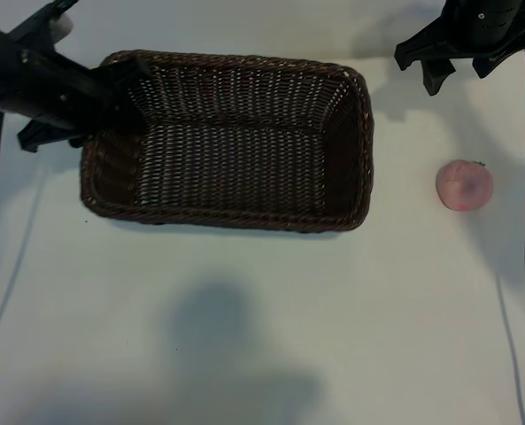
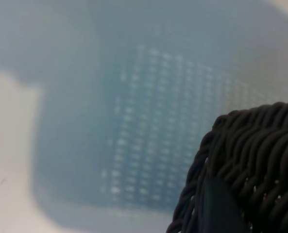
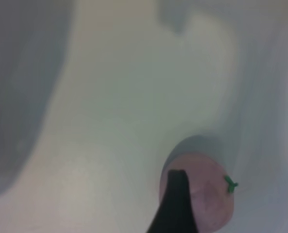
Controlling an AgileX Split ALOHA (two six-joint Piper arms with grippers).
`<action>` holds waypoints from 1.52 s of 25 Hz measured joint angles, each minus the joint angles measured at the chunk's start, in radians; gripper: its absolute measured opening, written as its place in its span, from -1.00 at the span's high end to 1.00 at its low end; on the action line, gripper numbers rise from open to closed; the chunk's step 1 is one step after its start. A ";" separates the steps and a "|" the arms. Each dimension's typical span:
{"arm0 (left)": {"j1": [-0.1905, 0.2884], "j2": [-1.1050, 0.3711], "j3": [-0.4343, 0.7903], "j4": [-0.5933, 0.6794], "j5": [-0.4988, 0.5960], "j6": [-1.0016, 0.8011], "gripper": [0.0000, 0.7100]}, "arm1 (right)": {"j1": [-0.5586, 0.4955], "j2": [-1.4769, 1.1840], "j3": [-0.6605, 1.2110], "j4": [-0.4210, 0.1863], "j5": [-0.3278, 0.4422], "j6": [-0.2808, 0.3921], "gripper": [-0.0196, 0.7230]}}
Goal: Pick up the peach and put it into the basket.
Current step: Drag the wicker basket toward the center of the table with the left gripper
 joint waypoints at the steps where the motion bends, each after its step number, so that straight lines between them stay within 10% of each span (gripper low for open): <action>1: 0.000 0.023 -0.019 -0.018 0.000 0.015 0.11 | 0.000 0.000 0.000 0.000 0.000 0.000 -0.64; 38: -0.018 0.245 -0.057 -0.184 -0.055 0.081 0.11 | 0.000 0.000 0.000 0.000 0.000 0.000 -0.64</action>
